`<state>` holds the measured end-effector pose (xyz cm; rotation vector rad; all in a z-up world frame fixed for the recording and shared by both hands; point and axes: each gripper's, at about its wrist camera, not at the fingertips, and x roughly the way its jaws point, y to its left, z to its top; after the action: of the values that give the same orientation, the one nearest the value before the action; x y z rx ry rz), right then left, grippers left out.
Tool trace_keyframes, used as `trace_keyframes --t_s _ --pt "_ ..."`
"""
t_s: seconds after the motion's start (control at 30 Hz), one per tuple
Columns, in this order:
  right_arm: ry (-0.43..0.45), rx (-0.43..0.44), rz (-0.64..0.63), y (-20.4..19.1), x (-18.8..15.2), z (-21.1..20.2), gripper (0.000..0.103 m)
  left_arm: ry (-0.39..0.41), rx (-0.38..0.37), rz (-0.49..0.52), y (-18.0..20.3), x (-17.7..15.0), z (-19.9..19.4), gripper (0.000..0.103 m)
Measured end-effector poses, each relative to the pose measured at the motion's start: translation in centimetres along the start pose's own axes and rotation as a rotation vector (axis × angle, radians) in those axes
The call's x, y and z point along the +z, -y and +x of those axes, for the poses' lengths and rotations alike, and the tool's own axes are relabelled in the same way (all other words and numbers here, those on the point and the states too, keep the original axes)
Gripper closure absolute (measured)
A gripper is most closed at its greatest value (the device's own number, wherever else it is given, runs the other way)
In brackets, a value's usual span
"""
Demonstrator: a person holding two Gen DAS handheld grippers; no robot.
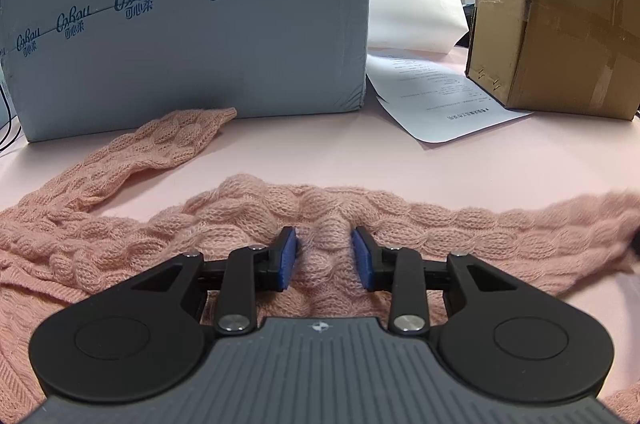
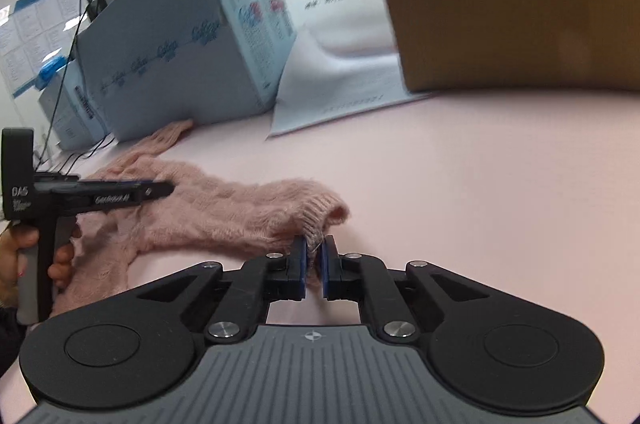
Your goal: Fold clothes
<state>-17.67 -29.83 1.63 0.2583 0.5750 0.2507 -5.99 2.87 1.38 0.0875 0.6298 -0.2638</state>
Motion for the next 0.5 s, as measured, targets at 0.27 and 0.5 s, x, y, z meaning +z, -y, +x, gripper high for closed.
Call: trace_keyframes --t_s 0.27,0.5 --pt "-0.048 -0.076 0.134 2.5 0.1 -0.5 0.097 0.000 0.000 0.010 0.1 0.0 0.1 0.071" --pt "0.036 -0.146 0.225 4.6 0.5 -2.3 0.062 0.003 0.015 0.019 0.1 -0.1 0.0 0.067"
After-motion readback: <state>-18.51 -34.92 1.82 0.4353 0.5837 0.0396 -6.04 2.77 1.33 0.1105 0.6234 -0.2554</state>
